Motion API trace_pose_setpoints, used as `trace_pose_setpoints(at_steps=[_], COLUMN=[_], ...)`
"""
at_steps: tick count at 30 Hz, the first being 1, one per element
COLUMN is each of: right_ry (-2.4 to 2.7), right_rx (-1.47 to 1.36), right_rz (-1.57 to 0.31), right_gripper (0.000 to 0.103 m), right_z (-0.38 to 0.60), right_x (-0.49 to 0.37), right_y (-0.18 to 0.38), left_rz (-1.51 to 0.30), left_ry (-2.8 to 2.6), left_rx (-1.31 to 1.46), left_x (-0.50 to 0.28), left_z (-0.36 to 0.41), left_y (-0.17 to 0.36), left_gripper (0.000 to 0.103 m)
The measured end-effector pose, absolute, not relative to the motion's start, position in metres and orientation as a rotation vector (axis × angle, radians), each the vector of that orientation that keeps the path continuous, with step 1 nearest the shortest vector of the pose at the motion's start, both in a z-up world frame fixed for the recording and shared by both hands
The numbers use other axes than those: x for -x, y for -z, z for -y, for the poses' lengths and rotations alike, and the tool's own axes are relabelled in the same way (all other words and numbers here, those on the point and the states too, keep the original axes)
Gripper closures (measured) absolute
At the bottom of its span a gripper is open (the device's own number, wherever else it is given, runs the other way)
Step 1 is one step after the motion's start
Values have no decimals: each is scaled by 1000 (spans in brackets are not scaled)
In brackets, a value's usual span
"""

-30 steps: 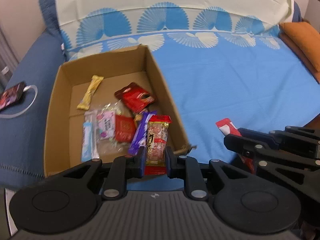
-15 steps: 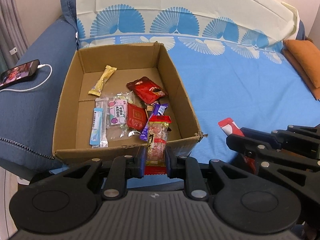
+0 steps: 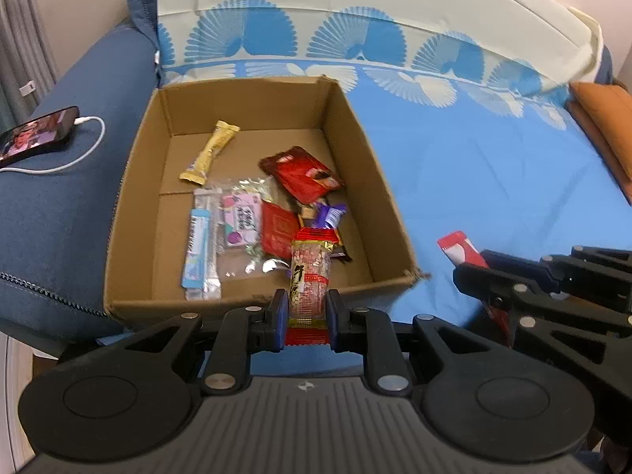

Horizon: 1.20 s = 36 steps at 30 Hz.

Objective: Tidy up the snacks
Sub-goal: 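Carry the red-capped candy and red stick over the box with both tools, then lower both snacks into the box and open both tools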

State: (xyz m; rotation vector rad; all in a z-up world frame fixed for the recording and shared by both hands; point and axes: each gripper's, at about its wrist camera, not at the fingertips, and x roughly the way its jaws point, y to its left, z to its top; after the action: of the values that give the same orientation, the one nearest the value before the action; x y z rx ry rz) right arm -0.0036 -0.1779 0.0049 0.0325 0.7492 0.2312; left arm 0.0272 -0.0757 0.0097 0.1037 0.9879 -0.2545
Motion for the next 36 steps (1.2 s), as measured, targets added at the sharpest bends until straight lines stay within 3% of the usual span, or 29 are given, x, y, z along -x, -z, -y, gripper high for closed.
trace_pose_setpoints(at_steps=[14, 26, 27, 28, 30, 32, 36], right_ry=[-251, -252, -254, -252, -249, -220, -203], right_rx=[-35, -50, -54, -65, -108, -131, -93], right_rz=[-747, -773, -775, -781, -788, -764, -755], right_gripper=[86, 82, 79, 72, 32, 20, 7], right_z=[157, 151, 151, 152, 156, 161, 166], right_x=[-96, -172, -177, -181, -183, -175, -145], right_y=[4, 37, 40, 42, 40, 34, 24], left_rz=[-968, -1012, -1017, -1026, -1017, -965, -974], left_ry=[125, 40, 34, 23, 4, 6, 8], left_rx=[-94, -118, -116, -112, -106, -113, -159], left_x=[-121, -189, -191, -193, -190, -180, -156], left_z=[42, 37, 36, 35, 32, 31, 31], left_y=[-10, 29, 31, 33, 30, 23, 15], left_gripper=[81, 79, 63, 30, 1, 0, 0])
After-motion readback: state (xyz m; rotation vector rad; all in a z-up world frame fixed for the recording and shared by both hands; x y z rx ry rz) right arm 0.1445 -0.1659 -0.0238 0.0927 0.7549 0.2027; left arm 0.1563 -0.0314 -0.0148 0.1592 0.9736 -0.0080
